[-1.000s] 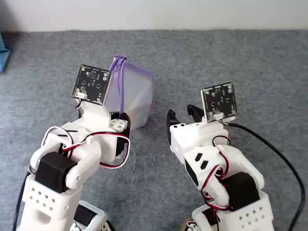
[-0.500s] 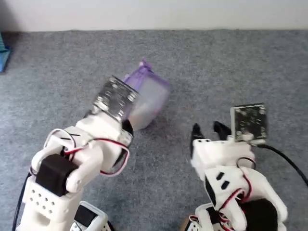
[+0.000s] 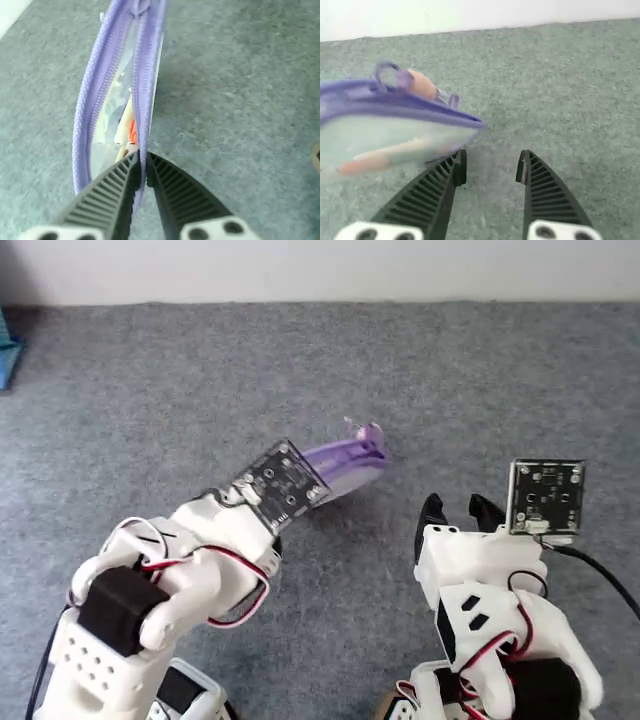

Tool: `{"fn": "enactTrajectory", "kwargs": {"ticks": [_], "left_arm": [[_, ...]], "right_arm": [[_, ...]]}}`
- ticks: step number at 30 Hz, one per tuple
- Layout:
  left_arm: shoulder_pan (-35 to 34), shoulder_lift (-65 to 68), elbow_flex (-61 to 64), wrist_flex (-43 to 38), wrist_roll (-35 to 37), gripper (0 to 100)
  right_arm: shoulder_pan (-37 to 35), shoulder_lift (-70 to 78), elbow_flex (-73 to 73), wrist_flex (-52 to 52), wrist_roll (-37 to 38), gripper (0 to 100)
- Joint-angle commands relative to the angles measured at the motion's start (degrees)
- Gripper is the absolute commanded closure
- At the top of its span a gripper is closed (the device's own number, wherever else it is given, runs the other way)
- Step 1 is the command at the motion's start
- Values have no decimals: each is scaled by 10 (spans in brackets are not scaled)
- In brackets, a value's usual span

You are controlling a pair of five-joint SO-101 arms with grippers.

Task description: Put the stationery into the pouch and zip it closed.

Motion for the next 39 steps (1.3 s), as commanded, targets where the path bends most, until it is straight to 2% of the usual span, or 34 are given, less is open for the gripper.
{"fn": "enactTrajectory", "kwargs": {"ticks": [1,5,12,16,19,22,26,29,31,34,39], "left_arm": [[-38,7,-27,-14,-6,987],[-4,7,-27,12,-4,987],[115,8,-26,34,-7,987],[168,9,-10,60,-13,987],[176,7,26,62,-25,987],[129,7,43,52,-25,987],[-4,7,45,10,-25,987],[-69,7,45,-23,-25,987],[-81,7,44,-30,-24,987],[-79,7,44,-31,-24,987],[-79,7,43,-31,-24,987]], "right_arm": [[0,7,-23,4,62,833],[0,7,-23,0,99,833],[6,1,-24,15,60,833],[43,1,-24,36,37,833],[84,0,-26,36,37,833],[94,0,-26,36,38,833],[94,1,-26,47,78,833],[93,6,-26,71,90,833],[68,7,-24,75,89,830],[-10,7,-20,65,85,829],[-132,7,25,-30,86,829]]}}
